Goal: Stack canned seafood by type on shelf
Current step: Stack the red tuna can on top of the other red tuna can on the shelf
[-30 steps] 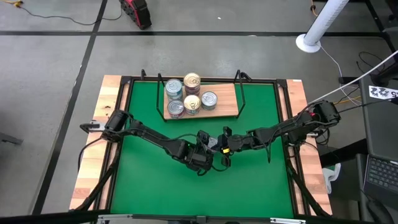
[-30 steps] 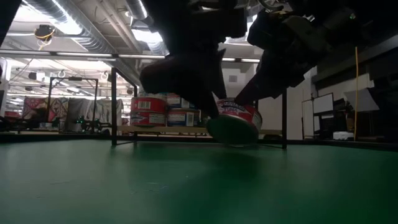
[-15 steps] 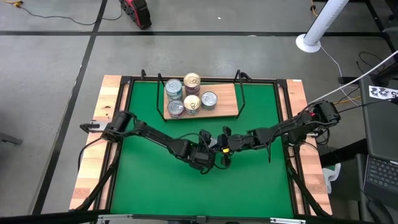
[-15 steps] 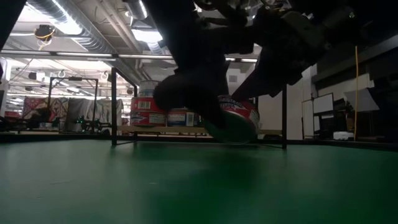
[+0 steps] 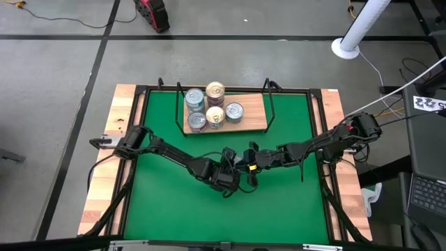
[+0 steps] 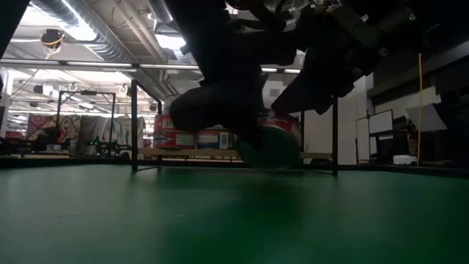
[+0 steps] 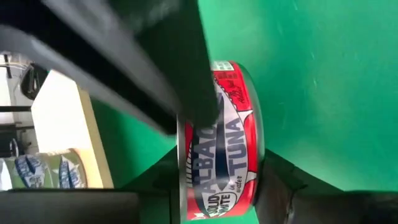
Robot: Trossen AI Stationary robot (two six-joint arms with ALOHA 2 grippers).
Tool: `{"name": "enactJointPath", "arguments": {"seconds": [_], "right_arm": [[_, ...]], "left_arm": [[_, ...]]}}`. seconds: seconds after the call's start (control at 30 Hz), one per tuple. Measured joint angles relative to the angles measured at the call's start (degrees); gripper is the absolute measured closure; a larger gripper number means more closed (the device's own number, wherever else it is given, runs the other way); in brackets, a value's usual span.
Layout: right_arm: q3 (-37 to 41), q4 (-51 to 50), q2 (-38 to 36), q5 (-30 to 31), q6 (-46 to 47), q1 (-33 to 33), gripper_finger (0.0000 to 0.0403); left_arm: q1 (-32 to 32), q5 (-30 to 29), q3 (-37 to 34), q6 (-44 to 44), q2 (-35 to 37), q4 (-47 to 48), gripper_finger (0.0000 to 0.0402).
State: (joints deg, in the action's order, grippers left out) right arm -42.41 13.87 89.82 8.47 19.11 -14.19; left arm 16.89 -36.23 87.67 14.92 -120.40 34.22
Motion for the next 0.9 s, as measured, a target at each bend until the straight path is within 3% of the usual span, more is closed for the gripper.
{"name": "enactJointPath", "arguments": {"seconds": [0.3,0.5,0.8,0.9], "right_arm": [[0.00,-0.95,-0.95,-1.48,-0.07,0.00,0.0265],[0.04,-8.11,-6.48,-2.17,-4.50,-0.11,0.0266],[0.04,-17.54,-19.52,-1.60,-8.01,-0.03,0.0267],[0.07,-21.07,-25.33,-1.48,-8.06,-0.03,0.0267]], "left_arm": [[0.81,-0.07,0.30,-3.13,2.94,7.48,0.0259],[0.54,-2.65,0.38,-6.64,7.21,14.68,0.0271],[-0.84,-13.63,0.41,-14.33,15.74,27.87,0.0261],[-2.61,-14.87,0.42,-16.84,17.55,32.25,0.0269]]}}
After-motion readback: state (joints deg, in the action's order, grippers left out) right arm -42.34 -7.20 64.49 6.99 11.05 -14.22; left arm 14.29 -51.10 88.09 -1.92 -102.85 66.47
